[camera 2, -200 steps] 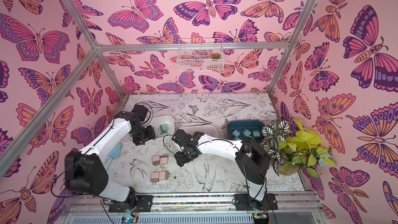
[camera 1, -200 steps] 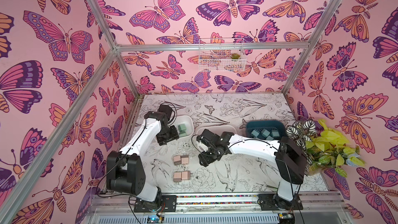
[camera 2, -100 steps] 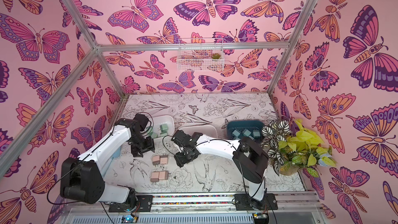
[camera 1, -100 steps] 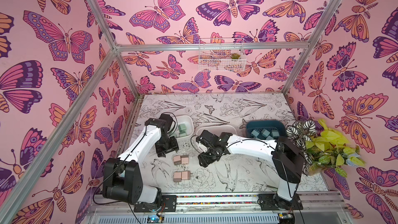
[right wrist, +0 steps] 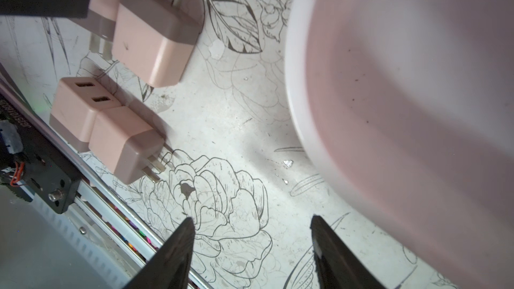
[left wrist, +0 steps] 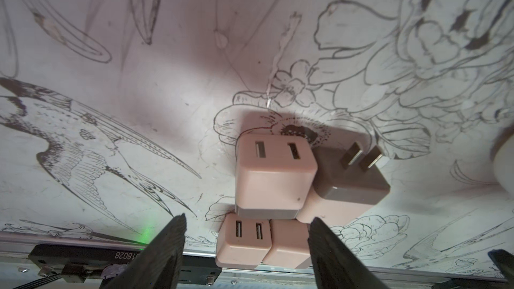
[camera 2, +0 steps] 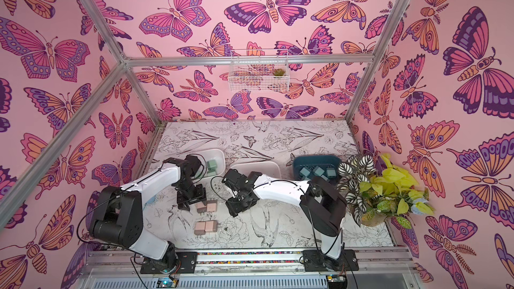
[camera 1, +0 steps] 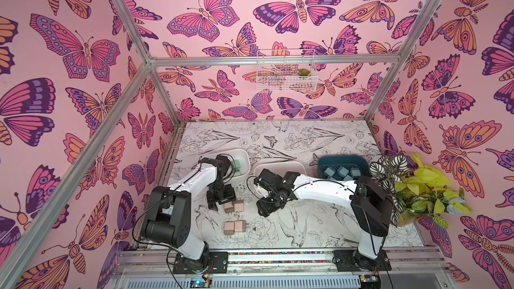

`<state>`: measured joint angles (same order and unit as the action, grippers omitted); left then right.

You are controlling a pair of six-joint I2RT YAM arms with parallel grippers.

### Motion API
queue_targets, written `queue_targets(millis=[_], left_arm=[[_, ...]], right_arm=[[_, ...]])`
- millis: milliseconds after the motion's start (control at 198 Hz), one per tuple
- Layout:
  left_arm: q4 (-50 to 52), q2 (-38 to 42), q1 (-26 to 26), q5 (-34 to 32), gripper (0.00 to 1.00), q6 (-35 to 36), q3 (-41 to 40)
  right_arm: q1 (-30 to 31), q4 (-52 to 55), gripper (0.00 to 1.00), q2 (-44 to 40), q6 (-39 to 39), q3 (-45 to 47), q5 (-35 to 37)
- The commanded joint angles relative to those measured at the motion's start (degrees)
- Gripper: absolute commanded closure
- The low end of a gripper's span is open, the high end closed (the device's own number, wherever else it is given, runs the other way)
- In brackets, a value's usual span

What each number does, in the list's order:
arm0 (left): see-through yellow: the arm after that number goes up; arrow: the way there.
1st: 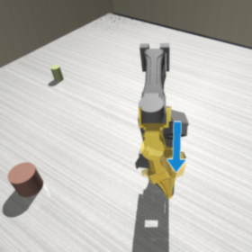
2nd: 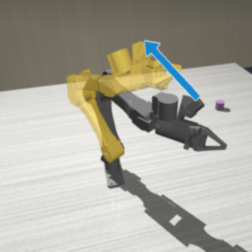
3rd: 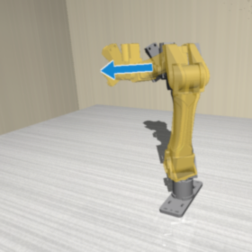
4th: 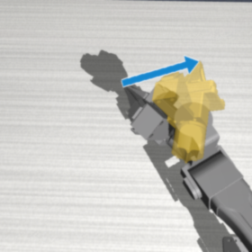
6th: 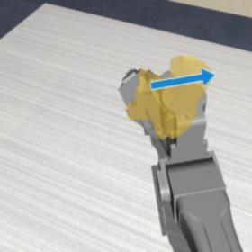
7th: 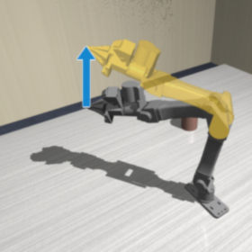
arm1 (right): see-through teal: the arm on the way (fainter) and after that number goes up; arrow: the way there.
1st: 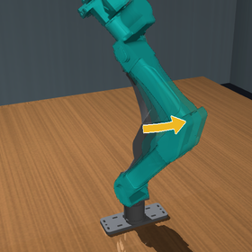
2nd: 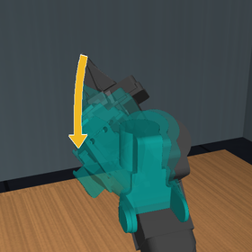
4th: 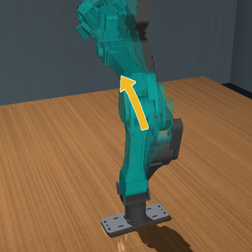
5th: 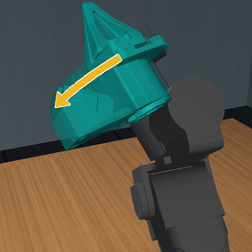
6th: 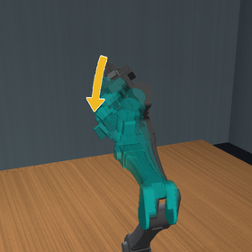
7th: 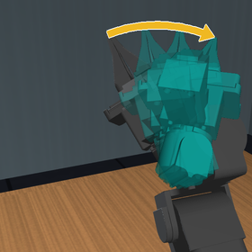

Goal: Place the plugs by color into the storage box
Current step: Adjust the plug at the center of the board.

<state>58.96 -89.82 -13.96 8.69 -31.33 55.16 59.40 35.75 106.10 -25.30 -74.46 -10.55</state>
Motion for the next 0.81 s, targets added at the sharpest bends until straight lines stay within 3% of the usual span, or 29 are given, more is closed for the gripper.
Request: queue_targets(millis=[0,434,802], left_arm=[[-1.3,-0.5,-0.3,0.8,0.28,-0.8,-1.4],[-2.6,-5.5,-1.8,-2.4,0.29,1.2,-0.1],[-1.5,0.9,-1.9,-1.0,0.3,-0.5,-3.0]], right_arm=[[0.5,0.1,0.33,-0.6,-0.2,0.4,-0.3],[0.5,0.8,0.33,-0.6,-0.2,0.5,-0.1],[0.5,0.7,0.33,0.1,0.0,0.3,0.1]])
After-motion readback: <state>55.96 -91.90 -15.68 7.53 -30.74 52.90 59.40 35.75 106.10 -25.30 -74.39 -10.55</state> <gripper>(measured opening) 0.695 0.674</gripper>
